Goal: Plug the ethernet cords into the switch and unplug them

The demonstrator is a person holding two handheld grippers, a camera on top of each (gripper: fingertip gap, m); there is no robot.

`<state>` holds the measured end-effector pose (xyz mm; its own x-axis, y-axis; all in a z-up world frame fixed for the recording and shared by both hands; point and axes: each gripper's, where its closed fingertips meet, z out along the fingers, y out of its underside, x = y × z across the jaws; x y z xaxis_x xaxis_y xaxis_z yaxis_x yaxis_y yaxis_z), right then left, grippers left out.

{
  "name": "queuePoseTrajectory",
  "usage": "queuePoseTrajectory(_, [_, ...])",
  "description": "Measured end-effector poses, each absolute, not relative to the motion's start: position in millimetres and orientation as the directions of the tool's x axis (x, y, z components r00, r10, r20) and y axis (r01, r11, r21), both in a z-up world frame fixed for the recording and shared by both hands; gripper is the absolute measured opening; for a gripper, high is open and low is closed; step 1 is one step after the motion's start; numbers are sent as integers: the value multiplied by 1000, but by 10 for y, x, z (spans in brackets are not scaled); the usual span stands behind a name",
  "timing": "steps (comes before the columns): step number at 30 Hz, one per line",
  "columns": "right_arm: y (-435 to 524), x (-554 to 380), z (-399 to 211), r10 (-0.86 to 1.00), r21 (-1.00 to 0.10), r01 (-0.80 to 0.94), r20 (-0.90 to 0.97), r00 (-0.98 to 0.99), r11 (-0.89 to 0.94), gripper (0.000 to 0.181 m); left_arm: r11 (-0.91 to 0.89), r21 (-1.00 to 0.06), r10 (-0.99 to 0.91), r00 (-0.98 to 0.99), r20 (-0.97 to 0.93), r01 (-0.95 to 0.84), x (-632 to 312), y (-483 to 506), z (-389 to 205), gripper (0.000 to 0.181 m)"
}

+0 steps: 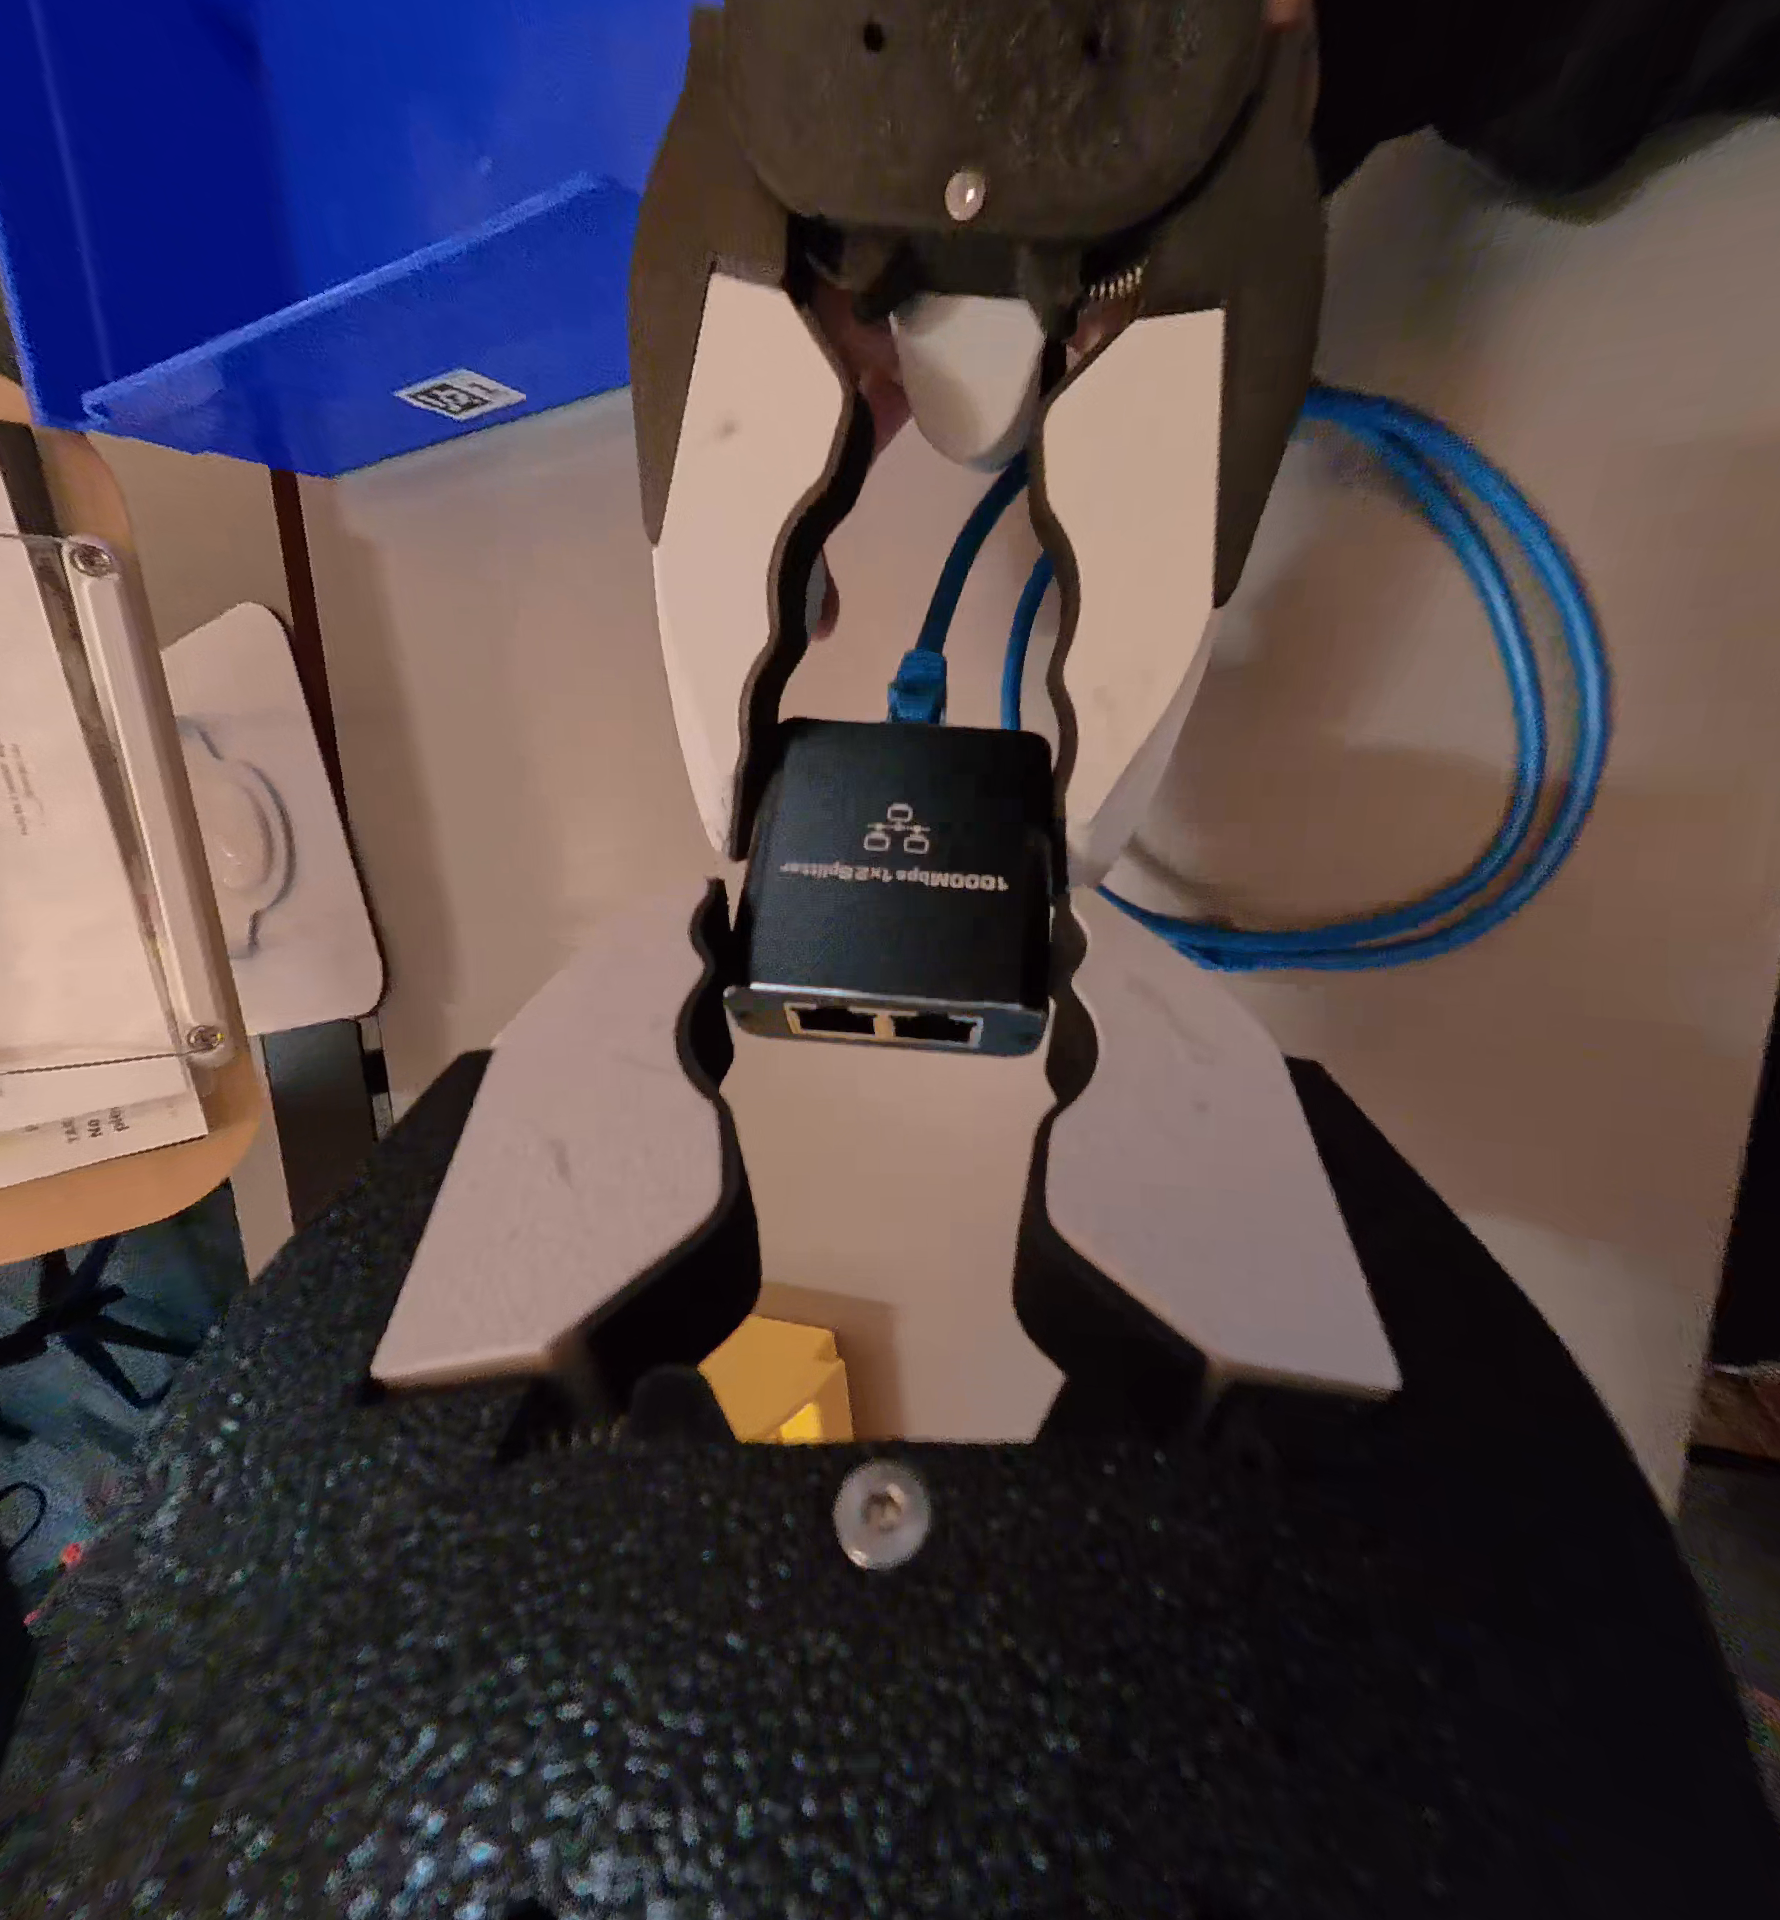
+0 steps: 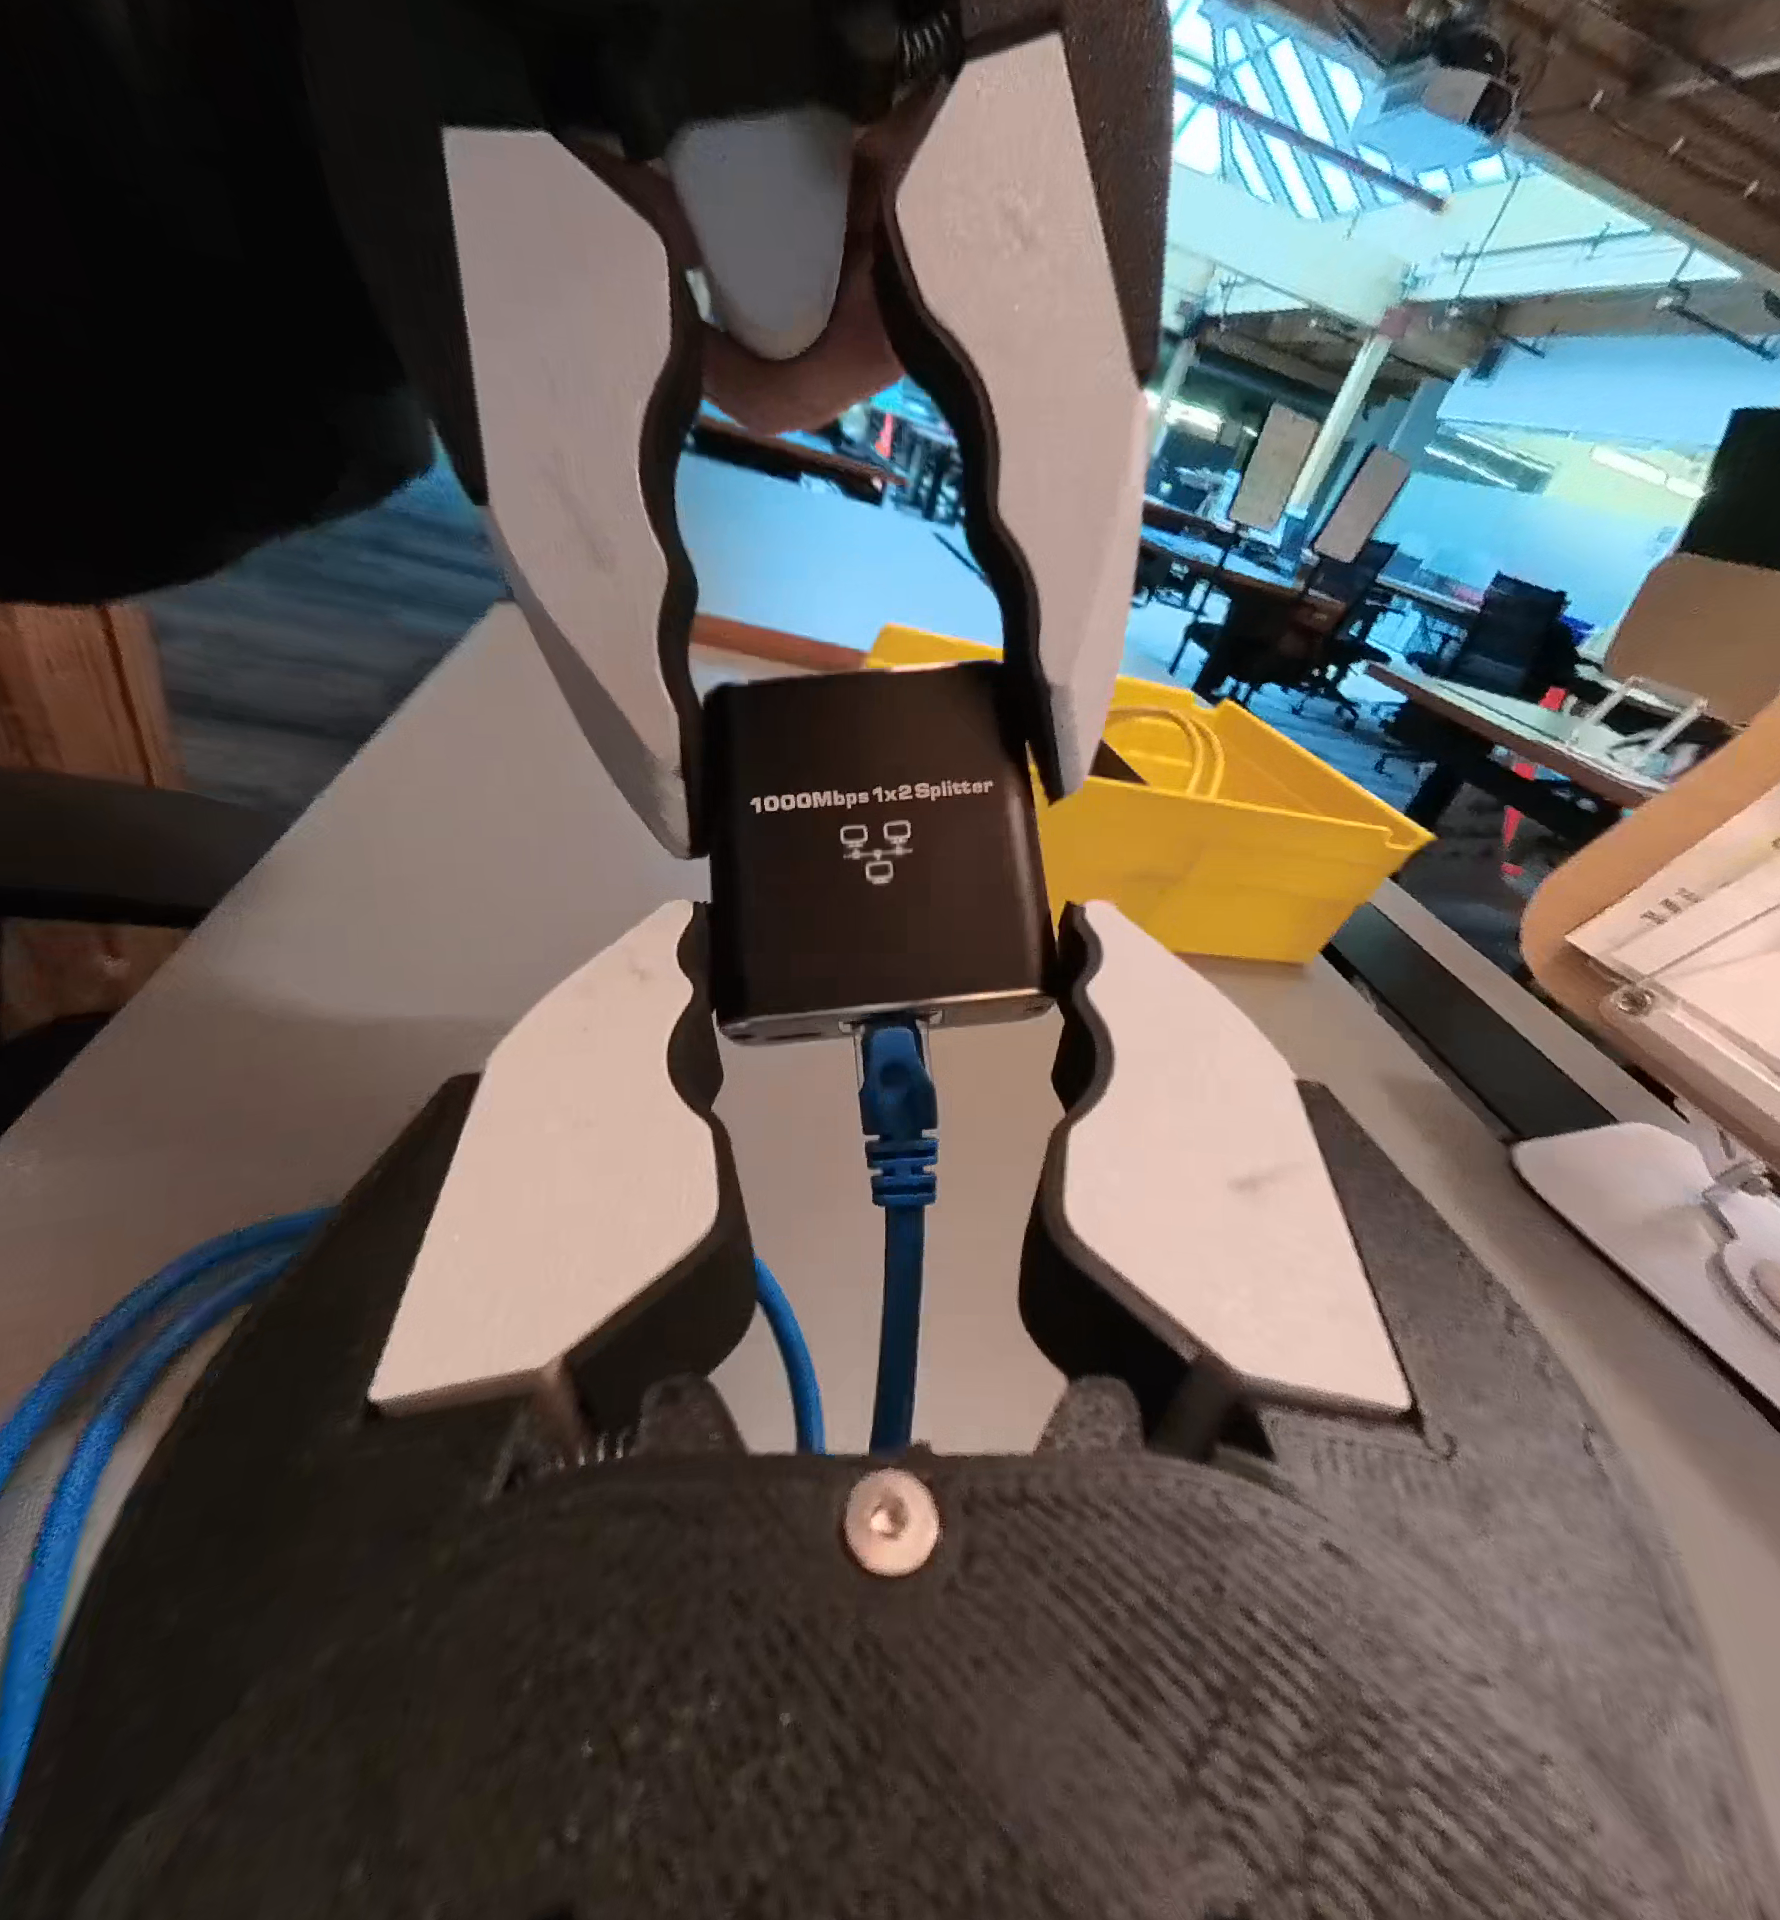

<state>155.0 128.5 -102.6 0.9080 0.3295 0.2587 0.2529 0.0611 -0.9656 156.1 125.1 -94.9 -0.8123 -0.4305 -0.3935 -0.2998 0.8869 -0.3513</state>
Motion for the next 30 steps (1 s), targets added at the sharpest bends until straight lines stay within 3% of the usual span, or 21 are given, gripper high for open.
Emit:
queuePoseTrajectory(1, [1296, 1563, -1047, 315, -959, 279, 281, 907, 53, 63, 872, -393, -447, -799, -403, -291, 1575, 1266, -966, 58])
queuePoseTrajectory(4, [1350, 1667, -1124, 226, -932, 362, 356, 907, 17, 64, 678, -611, -682, -660, -315, -409, 1640, 1362, -910, 59])
queuePoseTrajectory(7, [1374, 1702, -1159, 177, -897, 441, 434, 883, 1, 63, 311, -758, -836, -544, 68, -573, 1542, 1353, -922, 60])
queuePoseTrajectory(10, [1406, 1611, -1141, 167, -854, 519, 516, 840, 29, 63, 111, -722, -847, -445, 291, -683, 1492, 1408, -1119, 58])
queuePoseTrajectory(14, [1418, 1462, -1123, 196, -855, 511, 518, 833, 88, 63, -84, -719, -698, -474, 536, -690, 1438, 1227, -1136, 34])
queuePoseTrajectory(18, [1323, 1328, -1117, 334, -918, 360, 395, 856, 163, 64, -343, -559, -355, -446, 821, -755, 1408, 1112, -1065, 25])
queuePoseTrajectory(21, [1302, 1299, -1148, 382, -947, 292, 321, 866, 135, 75, -442, -461, -230, -399, 888, -770, 1459, 1099, -1077, 24])
queuePoseTrajectory(26, [1308, 1478, -1098, 292, -946, 290, 321, 901, 146, 89, -567, -376, -155, -354, 922, -733, 1537, 1020, -1027, 25])
queuePoseTrajectory(30, [1279, 1487, -1075, 303, -950, 266, 305, 903, 163, 83, -648, -319, -127, -315, 941, -692, 1598, 1020, -1013, 24])
